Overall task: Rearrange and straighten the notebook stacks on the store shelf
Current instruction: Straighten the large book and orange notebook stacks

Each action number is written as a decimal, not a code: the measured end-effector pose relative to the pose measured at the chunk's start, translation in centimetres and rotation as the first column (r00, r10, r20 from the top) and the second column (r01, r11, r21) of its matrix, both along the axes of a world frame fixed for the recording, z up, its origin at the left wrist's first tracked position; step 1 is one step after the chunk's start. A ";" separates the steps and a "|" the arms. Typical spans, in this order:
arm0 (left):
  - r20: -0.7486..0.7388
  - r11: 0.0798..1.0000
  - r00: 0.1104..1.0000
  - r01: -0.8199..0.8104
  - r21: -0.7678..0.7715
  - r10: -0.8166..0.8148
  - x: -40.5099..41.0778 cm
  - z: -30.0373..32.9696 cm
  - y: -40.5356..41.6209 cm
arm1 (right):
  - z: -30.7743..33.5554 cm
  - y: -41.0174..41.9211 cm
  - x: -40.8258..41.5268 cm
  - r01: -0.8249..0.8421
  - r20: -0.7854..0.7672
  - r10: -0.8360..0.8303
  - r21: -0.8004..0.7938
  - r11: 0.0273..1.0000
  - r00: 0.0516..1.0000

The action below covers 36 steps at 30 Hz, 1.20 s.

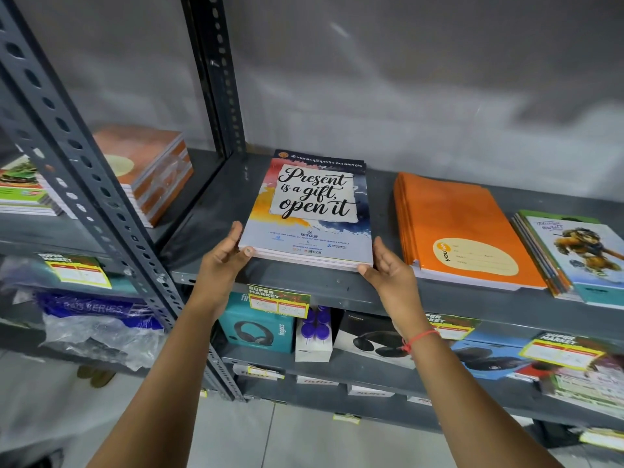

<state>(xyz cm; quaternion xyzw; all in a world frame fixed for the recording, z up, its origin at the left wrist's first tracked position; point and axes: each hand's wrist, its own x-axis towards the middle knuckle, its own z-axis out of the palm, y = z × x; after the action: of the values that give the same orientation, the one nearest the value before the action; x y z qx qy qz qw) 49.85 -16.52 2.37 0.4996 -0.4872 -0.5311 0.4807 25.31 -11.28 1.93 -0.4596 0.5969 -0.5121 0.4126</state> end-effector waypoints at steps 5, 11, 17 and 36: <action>-0.011 1.000 1.000 -0.013 -0.010 0.013 -0.3 -0.1 -0.2 | 0.0 -0.2 0.1 0.006 -0.033 -0.006 0.006 1.000 0.999; -0.021 0.985 0.985 -0.172 -0.015 0.172 -1.0 -0.2 -0.7 | -0.4 -0.3 0.7 0.083 -0.150 -0.086 -0.023 0.996 0.985; -0.027 0.989 0.989 -0.145 -0.038 0.144 -0.7 0.0 -0.8 | -0.3 -0.1 0.7 0.051 -0.194 -0.054 -0.020 0.999 0.980; -0.101 0.966 0.961 -0.259 -0.005 0.257 -1.2 -0.3 -1.5 | -0.5 -0.4 1.2 0.144 -0.268 -0.155 -0.059 0.988 0.951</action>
<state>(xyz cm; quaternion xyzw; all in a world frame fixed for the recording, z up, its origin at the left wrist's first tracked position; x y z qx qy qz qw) 48.63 -18.02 2.09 0.5274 -0.3982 -0.4838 0.5738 26.55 -11.67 1.45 -0.4871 0.6708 -0.4854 0.2777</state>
